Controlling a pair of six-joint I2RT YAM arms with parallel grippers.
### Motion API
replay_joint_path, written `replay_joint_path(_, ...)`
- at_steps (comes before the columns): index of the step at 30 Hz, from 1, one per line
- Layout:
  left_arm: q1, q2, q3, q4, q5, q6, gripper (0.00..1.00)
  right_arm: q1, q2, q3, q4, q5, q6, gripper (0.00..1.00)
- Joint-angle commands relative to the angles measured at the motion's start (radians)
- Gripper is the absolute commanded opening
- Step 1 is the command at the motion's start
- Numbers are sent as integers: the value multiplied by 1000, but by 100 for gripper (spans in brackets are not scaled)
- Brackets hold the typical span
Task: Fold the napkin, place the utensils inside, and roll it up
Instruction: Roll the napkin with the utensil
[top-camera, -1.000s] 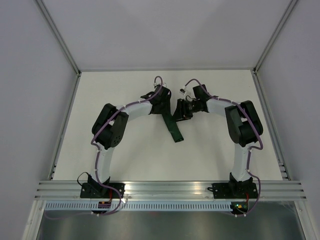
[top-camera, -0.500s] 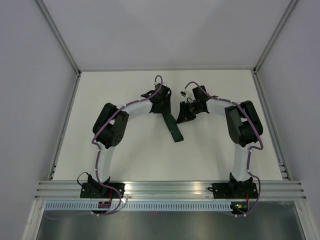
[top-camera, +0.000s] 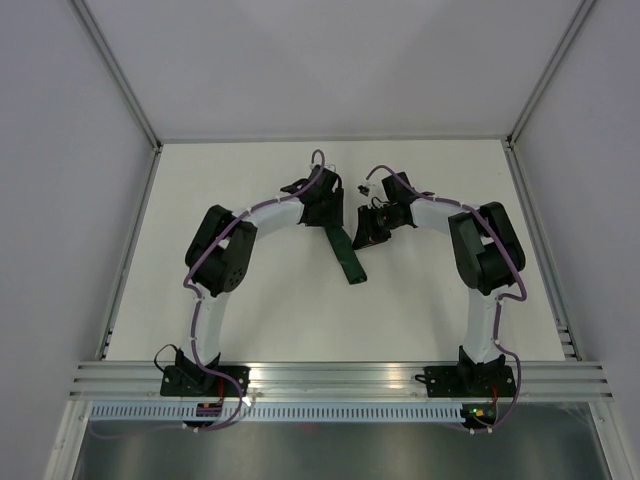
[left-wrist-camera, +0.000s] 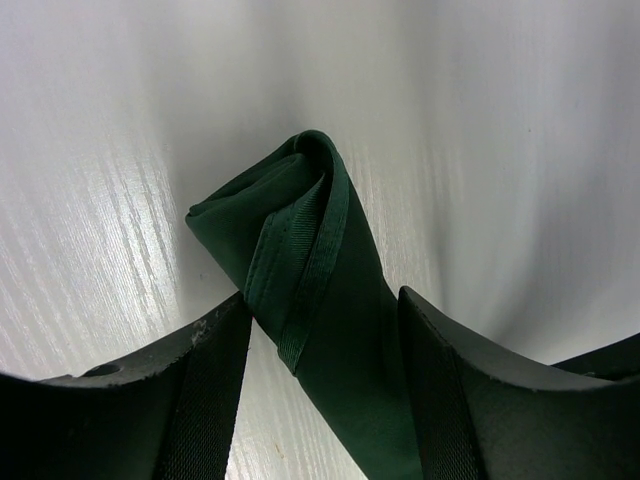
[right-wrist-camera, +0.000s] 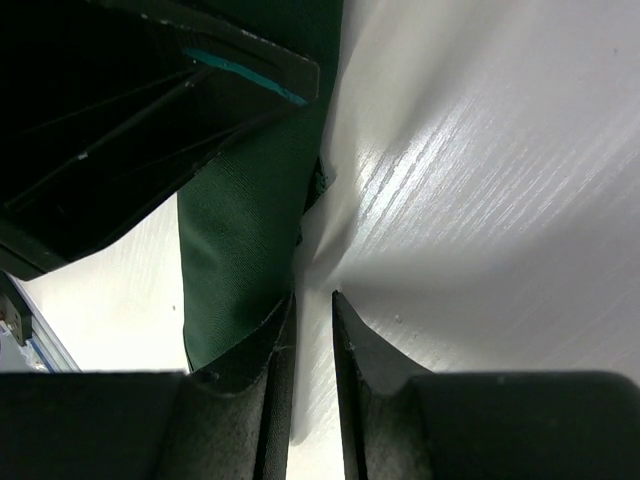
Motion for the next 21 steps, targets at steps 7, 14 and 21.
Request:
replay_joint_path(7, 37, -70, 31, -66, 53, 33, 68, -17, -38, 0, -31, 51, -11, 27)
replay_joint_path(14, 51, -161, 16, -22, 93, 59, 73, -53, -34, 4, -34, 66, -34, 27)
replay_joint_path(21, 65, -308, 4, -28, 134, 73, 76, -131, -93, 17, -73, 81, -115, 32)
